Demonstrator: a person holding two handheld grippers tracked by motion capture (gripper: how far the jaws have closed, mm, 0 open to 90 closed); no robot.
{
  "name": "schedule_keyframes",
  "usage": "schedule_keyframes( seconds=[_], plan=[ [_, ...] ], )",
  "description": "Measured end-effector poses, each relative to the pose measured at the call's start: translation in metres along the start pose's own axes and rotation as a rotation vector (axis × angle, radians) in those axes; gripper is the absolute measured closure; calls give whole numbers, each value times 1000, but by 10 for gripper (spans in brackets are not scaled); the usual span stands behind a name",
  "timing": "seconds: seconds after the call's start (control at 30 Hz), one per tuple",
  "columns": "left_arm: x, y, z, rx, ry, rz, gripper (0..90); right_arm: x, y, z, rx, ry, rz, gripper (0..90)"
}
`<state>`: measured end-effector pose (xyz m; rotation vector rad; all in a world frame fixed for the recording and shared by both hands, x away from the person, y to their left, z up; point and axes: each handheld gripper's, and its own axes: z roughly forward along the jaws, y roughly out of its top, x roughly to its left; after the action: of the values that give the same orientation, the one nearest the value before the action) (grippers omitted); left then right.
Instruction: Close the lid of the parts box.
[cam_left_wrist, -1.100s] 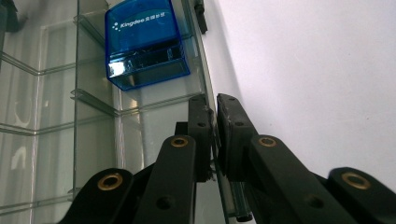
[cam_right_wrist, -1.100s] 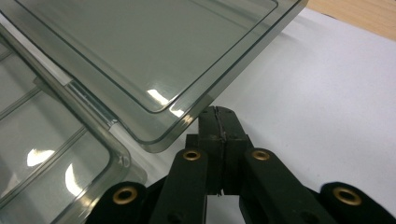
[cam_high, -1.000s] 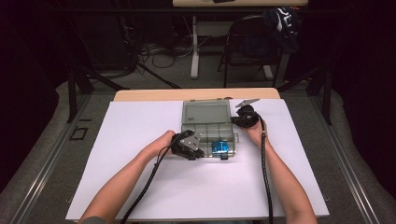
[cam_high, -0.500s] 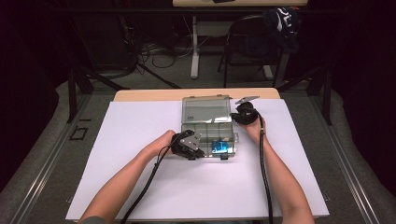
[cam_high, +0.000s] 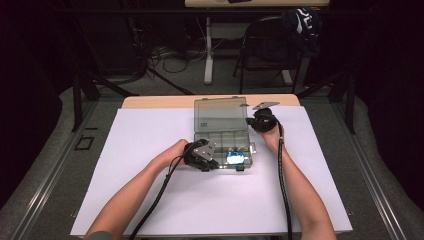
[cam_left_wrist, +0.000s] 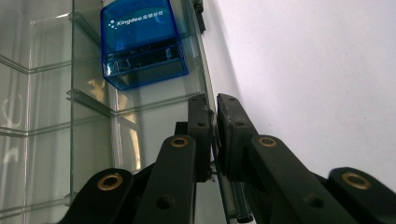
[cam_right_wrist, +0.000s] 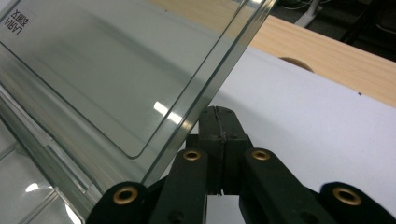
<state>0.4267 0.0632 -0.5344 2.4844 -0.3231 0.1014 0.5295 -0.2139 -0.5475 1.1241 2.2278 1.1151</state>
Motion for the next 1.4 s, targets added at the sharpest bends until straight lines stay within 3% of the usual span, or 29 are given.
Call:
schedule_keyframes(
  seconds=[0.9,1.4],
  plan=[
    [2,0,2,1,-14,-7,846,3,11,-12,-88,-19,-65,900],
    [1,2,3,8,-8,-15,839,4,8,-20,-113,2,-73,900]
  ],
)
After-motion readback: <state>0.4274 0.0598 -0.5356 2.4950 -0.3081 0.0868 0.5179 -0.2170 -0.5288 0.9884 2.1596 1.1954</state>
